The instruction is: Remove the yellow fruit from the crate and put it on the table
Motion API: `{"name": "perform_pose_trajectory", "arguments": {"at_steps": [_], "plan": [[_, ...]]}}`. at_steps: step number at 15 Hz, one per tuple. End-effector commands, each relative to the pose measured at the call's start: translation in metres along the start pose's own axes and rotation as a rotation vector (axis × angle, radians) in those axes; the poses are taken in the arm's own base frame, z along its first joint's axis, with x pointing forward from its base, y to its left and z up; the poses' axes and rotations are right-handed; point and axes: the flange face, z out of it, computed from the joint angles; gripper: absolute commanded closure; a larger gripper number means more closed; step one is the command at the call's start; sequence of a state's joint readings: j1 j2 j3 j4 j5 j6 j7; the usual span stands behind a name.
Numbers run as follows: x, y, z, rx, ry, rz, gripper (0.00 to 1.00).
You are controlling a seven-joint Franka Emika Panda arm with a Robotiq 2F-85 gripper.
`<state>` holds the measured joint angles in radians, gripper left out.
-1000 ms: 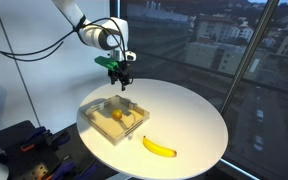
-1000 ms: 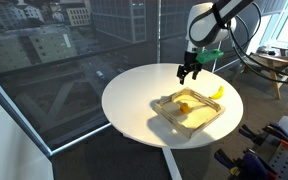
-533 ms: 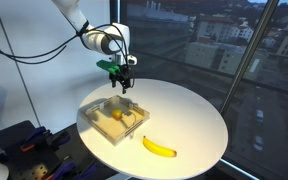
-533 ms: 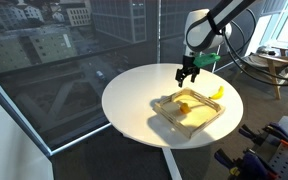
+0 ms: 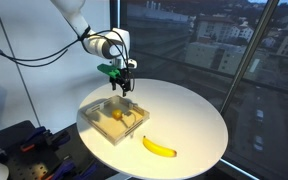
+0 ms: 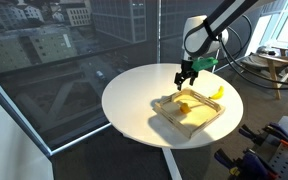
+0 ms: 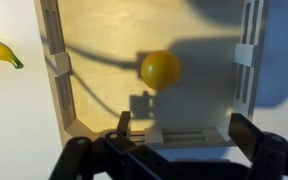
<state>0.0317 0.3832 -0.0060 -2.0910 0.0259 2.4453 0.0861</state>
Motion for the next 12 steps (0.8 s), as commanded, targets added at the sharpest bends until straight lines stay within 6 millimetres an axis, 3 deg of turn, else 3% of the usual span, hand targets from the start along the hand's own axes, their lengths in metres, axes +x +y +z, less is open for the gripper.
{"name": "perform_pose_trajectory", "arguments": {"at_steps": [1,12], "plan": [[0.004,-0.001,0.006,-0.023,0.012,-0.001,0.0],[0.0,0.002,0.034,-0.046,0.003,-0.024,0.0]]}}
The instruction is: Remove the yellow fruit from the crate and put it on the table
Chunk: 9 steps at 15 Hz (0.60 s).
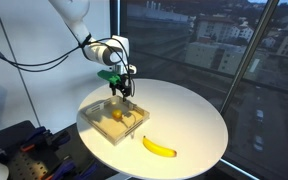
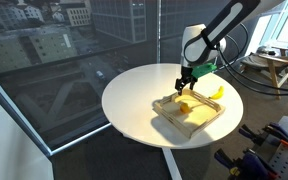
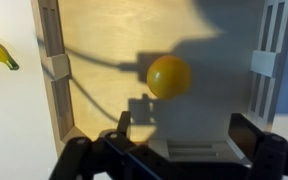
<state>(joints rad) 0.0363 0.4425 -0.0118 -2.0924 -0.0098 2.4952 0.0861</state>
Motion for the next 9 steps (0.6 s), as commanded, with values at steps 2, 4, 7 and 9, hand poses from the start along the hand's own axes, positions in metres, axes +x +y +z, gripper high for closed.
{"name": "perform_pose_trajectory", "arguments": {"at_steps": [2,4,7,9], "plan": [[-0.001,0.002,0.008,-0.02,0.001,0.004,0.0],[-0.003,0.002,0.013,-0.02,-0.01,0.003,0.0],[-0.007,0.002,0.02,-0.024,-0.023,-0.001,0.0],[-0.01,0.002,0.024,-0.028,-0.032,-0.005,0.0]]}}
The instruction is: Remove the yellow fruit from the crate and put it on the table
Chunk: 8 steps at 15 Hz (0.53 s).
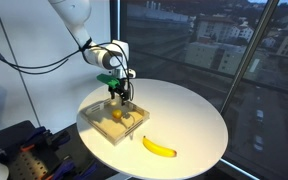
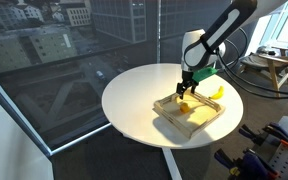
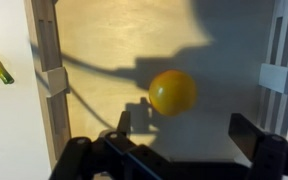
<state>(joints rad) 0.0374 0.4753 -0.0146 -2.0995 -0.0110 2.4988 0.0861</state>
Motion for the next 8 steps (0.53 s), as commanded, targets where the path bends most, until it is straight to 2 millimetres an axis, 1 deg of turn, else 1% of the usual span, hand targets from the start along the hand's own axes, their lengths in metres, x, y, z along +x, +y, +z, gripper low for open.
{"name": "perform_pose_trajectory", "arguments": {"at_steps": [1,8], "plan": [[-0.005,0.0,0.006,-0.025,0.0,-0.006,0.0],[-0.011,-0.001,0.018,-0.025,0.011,-0.017,0.0]]}}
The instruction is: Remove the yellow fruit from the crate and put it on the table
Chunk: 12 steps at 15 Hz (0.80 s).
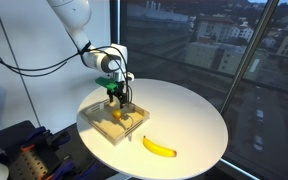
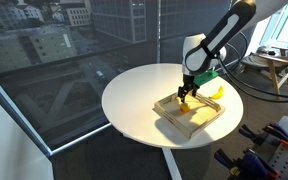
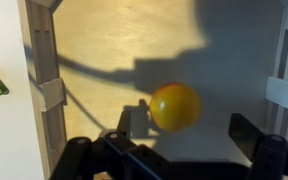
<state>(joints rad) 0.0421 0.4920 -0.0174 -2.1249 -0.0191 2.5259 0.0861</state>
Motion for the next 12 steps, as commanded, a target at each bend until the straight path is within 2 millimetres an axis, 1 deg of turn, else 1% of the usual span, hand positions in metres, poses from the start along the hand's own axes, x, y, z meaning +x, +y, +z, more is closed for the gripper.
{"name": "perform_pose_trajectory", "arguments": {"at_steps": [1,12], "plan": [[-0.002,0.0,0.003,-0.018,0.032,-0.007,0.0],[0.0,0.002,0.023,-0.025,0.057,-0.003,0.0]]}}
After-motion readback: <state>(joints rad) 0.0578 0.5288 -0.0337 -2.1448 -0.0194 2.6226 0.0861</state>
